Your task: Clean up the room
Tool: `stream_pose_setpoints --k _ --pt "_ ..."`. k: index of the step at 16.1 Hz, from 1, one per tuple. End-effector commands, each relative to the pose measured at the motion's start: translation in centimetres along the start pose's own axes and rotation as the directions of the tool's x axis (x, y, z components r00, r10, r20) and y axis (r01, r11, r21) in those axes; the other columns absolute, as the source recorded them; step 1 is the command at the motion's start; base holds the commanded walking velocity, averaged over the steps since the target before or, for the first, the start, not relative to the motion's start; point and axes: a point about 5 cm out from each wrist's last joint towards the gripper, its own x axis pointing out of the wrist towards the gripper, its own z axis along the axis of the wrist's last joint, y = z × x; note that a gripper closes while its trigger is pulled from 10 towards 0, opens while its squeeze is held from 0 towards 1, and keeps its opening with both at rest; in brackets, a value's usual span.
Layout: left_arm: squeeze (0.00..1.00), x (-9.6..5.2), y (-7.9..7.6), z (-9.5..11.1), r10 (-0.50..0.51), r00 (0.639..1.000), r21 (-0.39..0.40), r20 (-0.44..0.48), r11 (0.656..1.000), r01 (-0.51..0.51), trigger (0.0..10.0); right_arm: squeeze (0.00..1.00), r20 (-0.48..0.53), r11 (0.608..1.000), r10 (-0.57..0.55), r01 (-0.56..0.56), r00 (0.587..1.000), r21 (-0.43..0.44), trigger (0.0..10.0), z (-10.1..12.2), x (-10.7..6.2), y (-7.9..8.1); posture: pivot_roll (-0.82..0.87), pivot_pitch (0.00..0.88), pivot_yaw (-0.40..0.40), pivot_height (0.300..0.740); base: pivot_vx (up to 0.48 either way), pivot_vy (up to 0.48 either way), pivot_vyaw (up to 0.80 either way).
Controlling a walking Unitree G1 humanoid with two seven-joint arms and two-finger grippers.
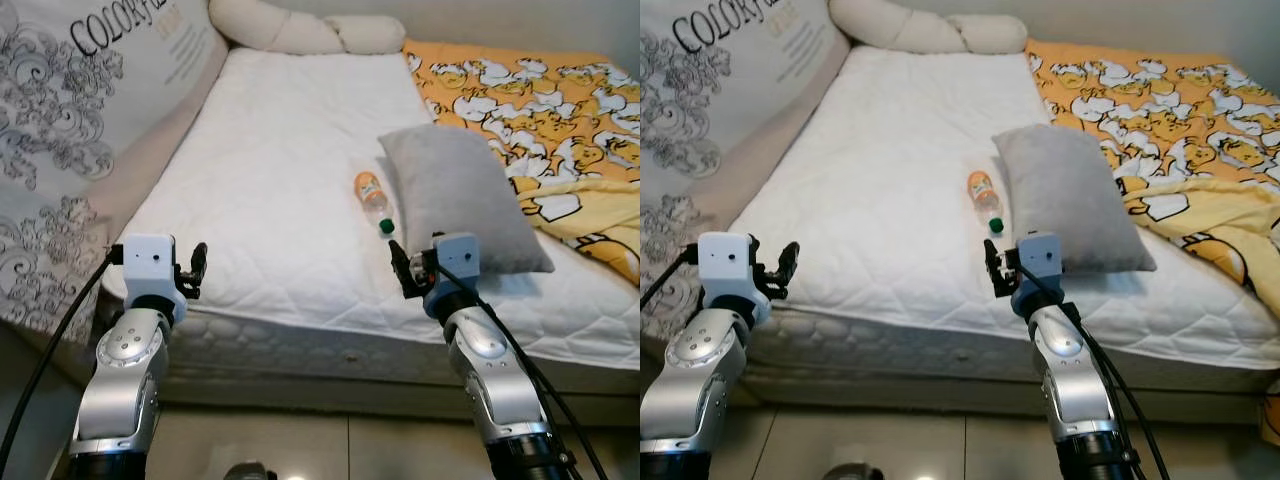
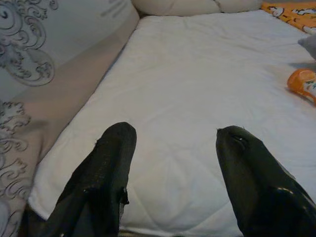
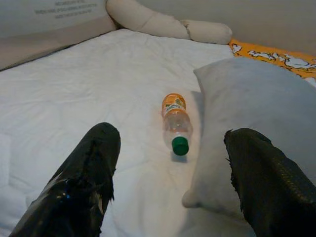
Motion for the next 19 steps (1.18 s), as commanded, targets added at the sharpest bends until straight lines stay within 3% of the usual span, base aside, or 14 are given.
stream_pose_setpoints --k 1,5,8,14,15,16,19 --pt "0.44 0.24 -0.16 0.29 -0.014 1.0 0.007 0.01 1.0 0.014 10.0 0.0 0.009 1.0 0.005 -0.005 1.0 -0.005 10.0 0.43 0.35 -0.01 0.11 0.0 -0.019 0.74 0.315 0.0 0.0" --pt "0.44 0.34 -0.19 0.31 -0.016 1.0 0.011 0.01 1.0 0.016 10.0 0.0 0.01 0.995 0.015 -0.014 1.0 -0.098 10.0 0.38 0.45 0.13 0.11 0.0 -0.02 0.74 0.314 0.0 0.2" --pt "0.43 0.36 -0.13 0.36 -0.019 1.0 0.015 0.012 1.0 0.019 10.0 0.0 -0.001 1.0 0.008 -0.008 1.0 -0.022 10.0 0.09 0.52 0.12 0.11 0.0 -0.018 0.74 0.316 0.0 0.27" --pt "0.43 0.41 -0.17 0.31 -0.03 0.999 0.026 0.011 0.999 0.03 10.0 0.0 -0.005 1.0 0.017 -0.017 1.0 0.003 10.0 0.01 0.65 0.24 0.11 0.0 -0.01 0.74 0.315 0.0 0.0" --pt "0.42 0.42 -0.15 0.31 -0.031 0.999 0.027 0.011 0.999 0.031 10.0 0.93 -0.003 0.999 0.014 -0.013 1.0 0.045 10.0 -0.02 0.59 0.2 0.11 0.0 -0.009 0.74 0.315 0.0 0.0" --pt "0.42 0.46 -0.11 0.32 -0.031 0.999 0.028 0.01 0.999 0.031 10.0 1.0 -0.003 0.998 0.011 -0.01 1.0 0.058 10.0 -0.02 0.6 0.17 0.11 0.0 -0.008 0.74 0.315 0.0 0.0" --pt "0.43 0.47 -0.15 0.32 -0.033 0.999 0.03 0.01 0.999 0.033 10.0 1.0 -0.002 0.998 0.045 -0.045 0.999 0.032 10.0 -0.06 0.57 0.43 0.11 0.0 -0.006 0.74 0.311 0.0 0.0"
